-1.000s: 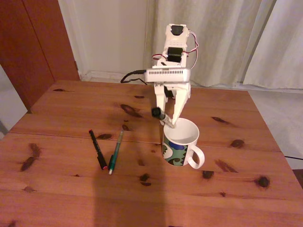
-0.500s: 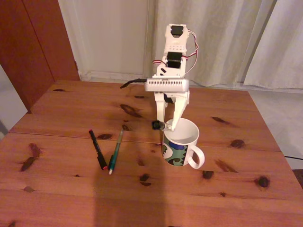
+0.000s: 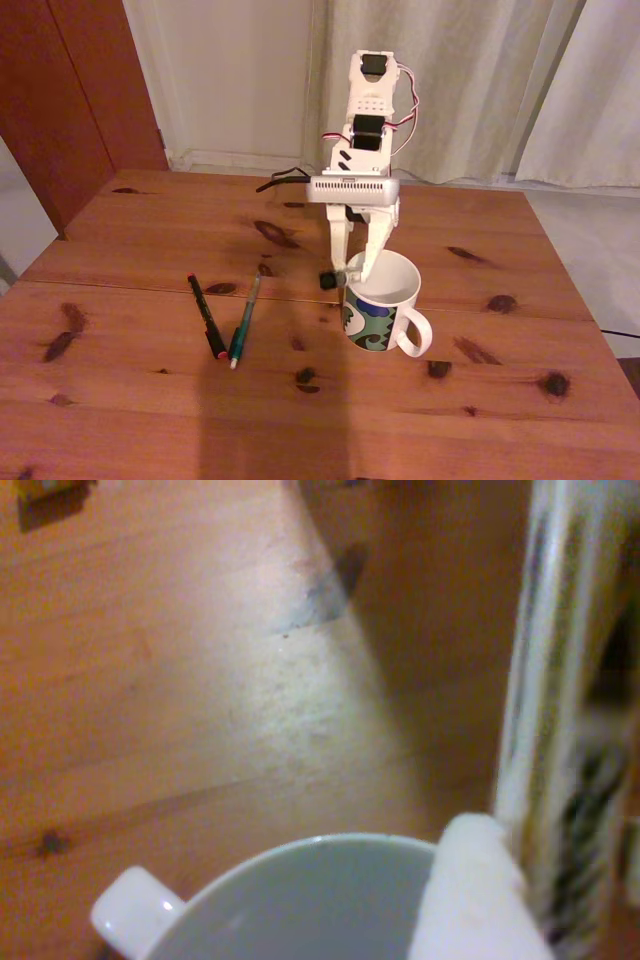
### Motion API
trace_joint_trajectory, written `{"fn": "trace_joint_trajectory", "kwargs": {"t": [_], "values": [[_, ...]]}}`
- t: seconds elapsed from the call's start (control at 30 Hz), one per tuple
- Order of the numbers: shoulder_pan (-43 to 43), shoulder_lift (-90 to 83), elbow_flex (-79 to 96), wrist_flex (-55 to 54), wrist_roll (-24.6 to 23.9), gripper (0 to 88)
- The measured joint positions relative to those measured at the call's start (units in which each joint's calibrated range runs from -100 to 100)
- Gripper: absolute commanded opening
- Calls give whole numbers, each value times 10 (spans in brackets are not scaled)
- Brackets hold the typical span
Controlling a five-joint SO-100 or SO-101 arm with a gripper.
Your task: Clean up the desk and place the pens and markers into the cup
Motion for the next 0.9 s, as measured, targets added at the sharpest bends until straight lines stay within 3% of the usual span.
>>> {"fn": "trace_joint_trajectory", "kwargs": {"t": [0.23, 0.5, 0.9], "values": [[0, 0, 0, 0, 0, 123], [0, 0, 0, 0, 0, 4], [12, 0, -94, 0, 0, 8]]}}
